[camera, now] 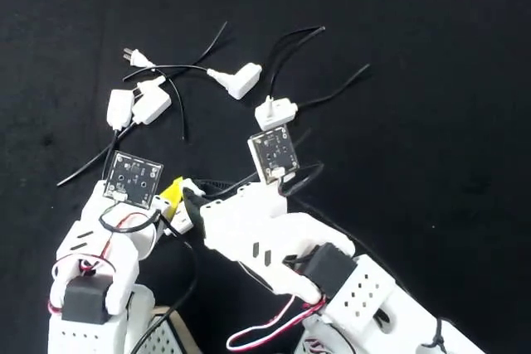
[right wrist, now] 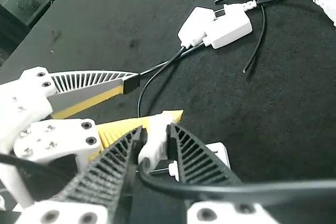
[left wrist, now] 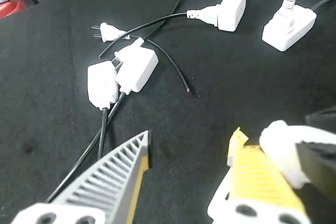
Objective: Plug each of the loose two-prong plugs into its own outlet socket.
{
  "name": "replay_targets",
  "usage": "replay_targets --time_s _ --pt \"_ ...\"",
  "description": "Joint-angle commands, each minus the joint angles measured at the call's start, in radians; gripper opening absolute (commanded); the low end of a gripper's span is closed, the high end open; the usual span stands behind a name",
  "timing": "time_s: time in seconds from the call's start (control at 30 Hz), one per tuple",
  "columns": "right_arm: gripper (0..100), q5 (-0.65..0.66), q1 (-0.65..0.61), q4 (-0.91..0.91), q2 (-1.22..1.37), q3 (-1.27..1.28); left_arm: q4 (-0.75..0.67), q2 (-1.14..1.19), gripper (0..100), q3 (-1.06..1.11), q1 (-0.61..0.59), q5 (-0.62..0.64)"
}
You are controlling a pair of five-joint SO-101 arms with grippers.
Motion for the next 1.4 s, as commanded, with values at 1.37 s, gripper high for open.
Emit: replay_targets --time_s 1.37 --pt "1.1 0.199 0.054 -0.069 0.935 -0.371 -0.041 -0.012 25 0.328 -0.565 -0.272"
